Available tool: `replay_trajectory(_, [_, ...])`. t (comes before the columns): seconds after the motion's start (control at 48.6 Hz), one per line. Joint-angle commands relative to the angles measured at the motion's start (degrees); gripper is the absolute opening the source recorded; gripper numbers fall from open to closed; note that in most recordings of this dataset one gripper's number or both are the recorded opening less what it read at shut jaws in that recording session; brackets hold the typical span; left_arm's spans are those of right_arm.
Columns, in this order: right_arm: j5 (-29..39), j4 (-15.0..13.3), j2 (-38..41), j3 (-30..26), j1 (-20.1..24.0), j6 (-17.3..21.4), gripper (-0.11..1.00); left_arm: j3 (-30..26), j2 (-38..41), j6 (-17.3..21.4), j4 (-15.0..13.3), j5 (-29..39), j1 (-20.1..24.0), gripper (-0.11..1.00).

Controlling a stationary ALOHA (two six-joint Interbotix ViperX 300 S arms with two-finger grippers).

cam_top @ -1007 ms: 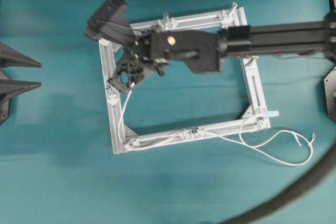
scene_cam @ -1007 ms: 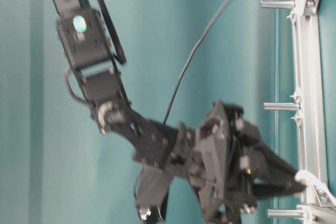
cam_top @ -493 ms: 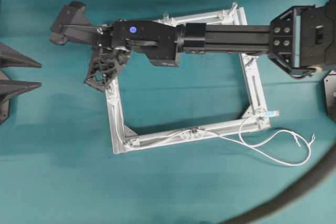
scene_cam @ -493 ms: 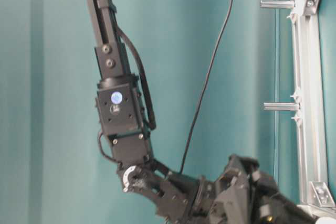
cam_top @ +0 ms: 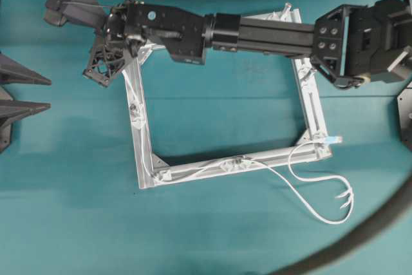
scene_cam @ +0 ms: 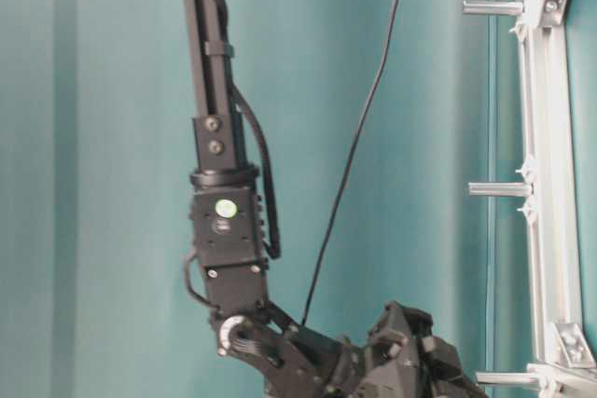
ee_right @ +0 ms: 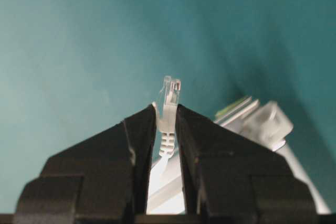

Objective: Move the cable alternately left and right between 8 pins so it hooks onto each one.

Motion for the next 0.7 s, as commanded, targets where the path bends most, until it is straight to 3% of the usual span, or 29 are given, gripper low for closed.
replay_trajectory(0.0, [-0.97, -4.66, -1.32, -2.29, 0.09, 0.53, 0.14, -0.79, 0.44, -0.35, 0.00, -0.62, -0.62, 0.55])
replay_trajectory(0.123, [-1.58, -10.28, -1.23, -2.46, 0.09, 3.69, 0.14, -0.88, 0.53, -0.35, 0.00, -0.62, -1.23, 0.55])
replay_trajectory(0.288, [-4.13, -17.14, -1.23, -2.72, 0.09, 11.51, 0.14, -0.97, 0.53, -0.35, -0.09, -0.62, -2.02, 0.55])
replay_trajectory(0.535, [-3.78, -23.38, -0.62, -2.64, 0.09, 19.16, 0.14, -1.23, 0.53, -0.44, -0.09, -0.53, -2.99, 0.55])
replay_trajectory(0.678, [-2.46, -29.27, -0.62, -1.85, 0.09, 25.40, 0.14, -1.23, 0.53, -0.44, -0.09, -0.53, -3.16, 0.55])
